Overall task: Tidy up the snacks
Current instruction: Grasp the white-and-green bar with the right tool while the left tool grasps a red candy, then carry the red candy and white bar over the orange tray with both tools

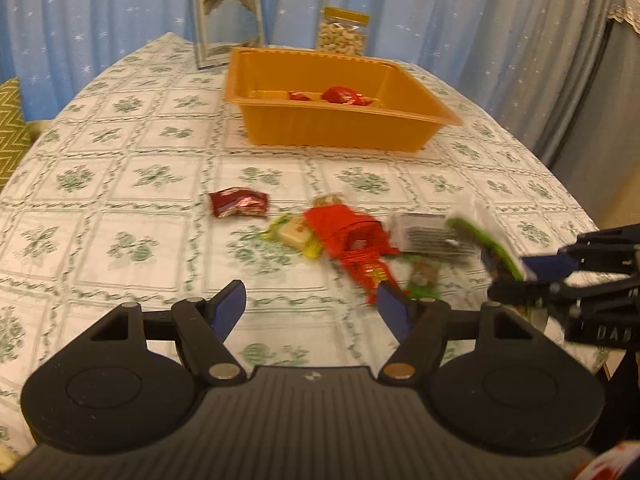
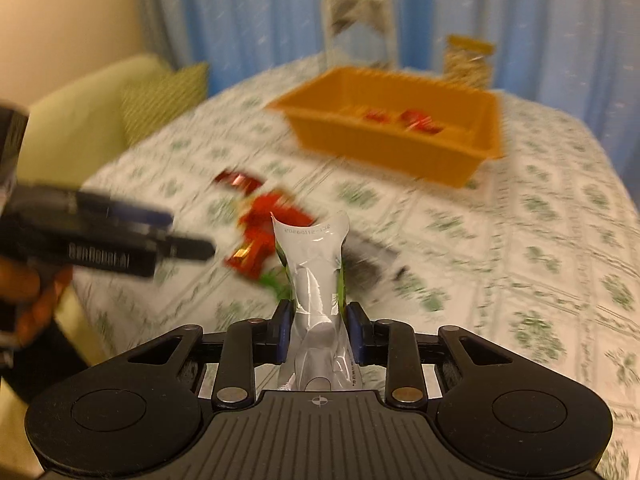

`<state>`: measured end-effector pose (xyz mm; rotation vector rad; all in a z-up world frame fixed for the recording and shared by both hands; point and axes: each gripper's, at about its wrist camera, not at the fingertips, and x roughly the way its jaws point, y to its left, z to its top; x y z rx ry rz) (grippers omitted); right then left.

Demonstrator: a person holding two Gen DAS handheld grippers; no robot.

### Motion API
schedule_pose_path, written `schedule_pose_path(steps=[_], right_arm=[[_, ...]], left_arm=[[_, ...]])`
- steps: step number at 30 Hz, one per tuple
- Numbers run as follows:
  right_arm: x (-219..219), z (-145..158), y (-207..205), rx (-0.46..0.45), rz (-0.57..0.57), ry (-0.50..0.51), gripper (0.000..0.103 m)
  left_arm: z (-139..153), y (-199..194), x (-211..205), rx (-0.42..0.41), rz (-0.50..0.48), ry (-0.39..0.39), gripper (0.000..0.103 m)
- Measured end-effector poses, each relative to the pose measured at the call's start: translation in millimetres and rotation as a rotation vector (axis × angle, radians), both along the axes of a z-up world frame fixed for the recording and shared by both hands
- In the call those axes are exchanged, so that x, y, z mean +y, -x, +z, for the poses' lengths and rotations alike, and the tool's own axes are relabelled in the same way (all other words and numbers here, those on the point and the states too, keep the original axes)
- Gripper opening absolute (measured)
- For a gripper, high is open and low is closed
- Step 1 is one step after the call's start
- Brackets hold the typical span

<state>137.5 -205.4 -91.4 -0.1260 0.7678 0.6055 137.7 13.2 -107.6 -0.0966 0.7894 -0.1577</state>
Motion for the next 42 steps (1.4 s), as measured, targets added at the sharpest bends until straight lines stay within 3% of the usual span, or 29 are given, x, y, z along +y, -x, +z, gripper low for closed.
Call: schedule_pose_path(steps=[6,11,21,30,42], right_arm=[[-30.1,-4.0,-10.0,0.009,-0.201,-0.065,0.030],[-38.8,-9.5,-17.5,0.035,-0.236,-0.060,0.030],[-37.6,-15.5,-19.3,0.037,-0.243,-0.064,0.030],[-31.6,-10.5,-16.7,0.012,-0.237,-0.060,0.030],[-22.2,8.4,-11.8,-0.036,-0.239,-0.088,0.030]], left_arm=[[-5.0,-11.9,-23.3,0.014,-0.034,0.014,0.054],[-8.1,-22.6,-34.8,0.014,-0.023,0.026,0.044],[-14.5,-22.8,-41.7,0.006,-0.033,-0.103,0.025],[-10.0,-14.8,-37.7,-0.001,-0.047,-0.119,0.020],[20.9,-1.4,-33.2,-0.060,-0.037,-0.104,0.020]])
